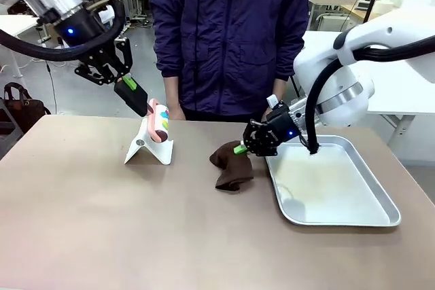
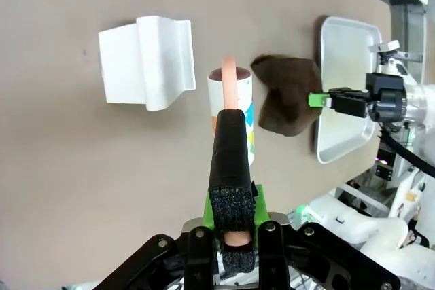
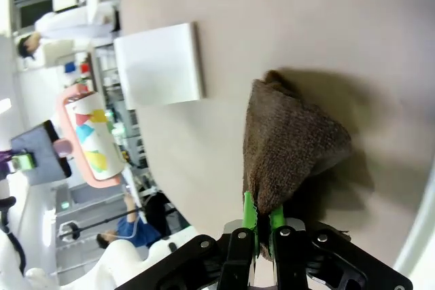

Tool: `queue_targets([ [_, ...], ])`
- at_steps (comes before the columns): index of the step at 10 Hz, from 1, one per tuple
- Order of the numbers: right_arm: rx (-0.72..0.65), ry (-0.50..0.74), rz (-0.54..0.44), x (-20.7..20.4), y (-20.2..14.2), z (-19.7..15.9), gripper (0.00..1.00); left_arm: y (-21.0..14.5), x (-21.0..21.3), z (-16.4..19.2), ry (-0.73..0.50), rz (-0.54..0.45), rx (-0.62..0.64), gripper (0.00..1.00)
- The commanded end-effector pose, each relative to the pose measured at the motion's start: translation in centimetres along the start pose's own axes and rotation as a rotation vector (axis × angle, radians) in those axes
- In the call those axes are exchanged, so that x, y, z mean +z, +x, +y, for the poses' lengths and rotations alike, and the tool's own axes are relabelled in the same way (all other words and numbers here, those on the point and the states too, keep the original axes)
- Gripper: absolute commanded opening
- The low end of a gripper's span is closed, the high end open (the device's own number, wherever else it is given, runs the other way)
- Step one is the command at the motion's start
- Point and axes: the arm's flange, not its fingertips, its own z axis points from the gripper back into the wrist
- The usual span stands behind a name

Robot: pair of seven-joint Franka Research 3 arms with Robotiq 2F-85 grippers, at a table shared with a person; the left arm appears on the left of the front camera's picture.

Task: Clean the surface of the table.
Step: Return the Lint Roller and towel to their original positions.

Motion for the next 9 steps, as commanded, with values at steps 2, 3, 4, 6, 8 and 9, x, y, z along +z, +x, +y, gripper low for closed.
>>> queue_targets([
  [2,0.099,-0.141,-0.004,1.2,0.2,0.0,0.07,2.4,-1.4,-0.4,0.013,0.029,0.04,0.22],
  [3,0.119,-0.147,-0.004,1.1,0.4,-0.3,0.07,2.9,-2.0,-0.1,0.028,0.033,0.032,0.22],
  [4,0.057,-0.106,0.012,1.1,0.4,-0.6,0.07,1.6,-1.7,0.0,-0.001,0.031,0.019,0.22],
  [6,0.057,-0.106,0.012,1.1,0.4,-0.6,0.07,1.6,-1.7,0.0,-0.001,0.031,0.019,0.22],
  [8,0.057,-0.106,0.012,1.1,0.4,-0.6,0.07,1.6,-1.7,0.0,-0.001,0.031,0.019,0.22],
  [9,0.057,-0.106,0.012,1.1,0.4,-0.6,0.07,2.1,-2.0,0.0,-0.002,0.035,0.018,0.22],
])
